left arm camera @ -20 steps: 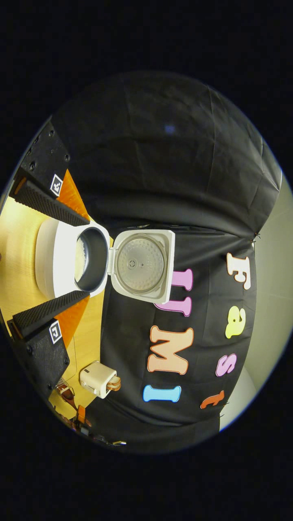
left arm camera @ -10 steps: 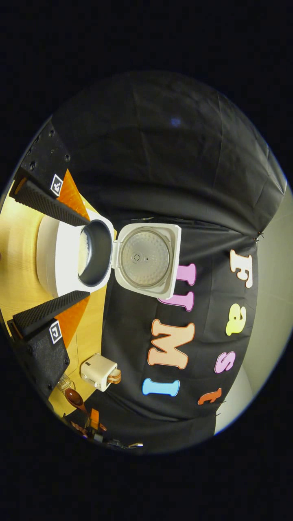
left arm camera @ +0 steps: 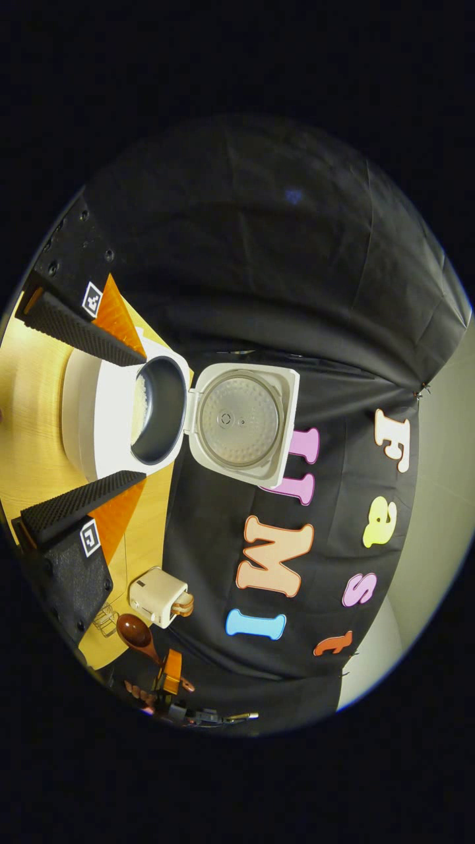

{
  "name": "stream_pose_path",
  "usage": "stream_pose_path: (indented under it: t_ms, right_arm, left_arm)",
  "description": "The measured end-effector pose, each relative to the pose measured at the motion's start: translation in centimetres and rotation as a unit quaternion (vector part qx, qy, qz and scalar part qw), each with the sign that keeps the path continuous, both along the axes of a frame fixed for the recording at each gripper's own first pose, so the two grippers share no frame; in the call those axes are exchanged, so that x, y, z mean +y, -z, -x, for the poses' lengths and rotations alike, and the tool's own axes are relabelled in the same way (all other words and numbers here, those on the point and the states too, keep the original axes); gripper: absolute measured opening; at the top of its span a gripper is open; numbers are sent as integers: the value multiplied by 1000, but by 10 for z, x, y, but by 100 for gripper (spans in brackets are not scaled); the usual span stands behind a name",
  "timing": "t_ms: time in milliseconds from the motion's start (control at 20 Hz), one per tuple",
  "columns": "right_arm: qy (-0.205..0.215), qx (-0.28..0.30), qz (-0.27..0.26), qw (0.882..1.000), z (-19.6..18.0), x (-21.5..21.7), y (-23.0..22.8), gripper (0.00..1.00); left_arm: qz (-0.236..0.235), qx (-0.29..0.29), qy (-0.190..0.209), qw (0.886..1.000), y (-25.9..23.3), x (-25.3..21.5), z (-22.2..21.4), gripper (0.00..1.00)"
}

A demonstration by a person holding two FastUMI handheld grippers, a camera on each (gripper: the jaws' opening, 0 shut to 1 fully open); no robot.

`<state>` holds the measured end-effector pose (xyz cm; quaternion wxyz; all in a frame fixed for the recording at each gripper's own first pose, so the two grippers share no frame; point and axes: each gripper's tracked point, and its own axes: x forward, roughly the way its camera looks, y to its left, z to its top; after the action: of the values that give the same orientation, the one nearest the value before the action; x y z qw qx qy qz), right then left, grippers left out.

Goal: Close the left gripper, press the button to open the rice cooker; take a wooden spoon from the chopstick holder with the right hand, scoop a spoonful of rice and pour it into the rice cooker, then put the wooden spoon back into the chopstick holder.

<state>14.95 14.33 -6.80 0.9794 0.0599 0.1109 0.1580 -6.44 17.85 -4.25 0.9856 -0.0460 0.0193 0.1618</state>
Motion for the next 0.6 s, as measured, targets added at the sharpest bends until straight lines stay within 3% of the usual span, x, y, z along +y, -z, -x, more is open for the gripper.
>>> stream_pose_path:
  t_ms: [300,600]
  right_arm:
    - [-53,19,82,995,-2,61,60,19]
    - [-57,-10,219,974,-4,75,109,19]
  left_arm:
    - [-3,10,1,1000,6,8,9,94]
    - [-11,23,4,1000,11,17,15,94]
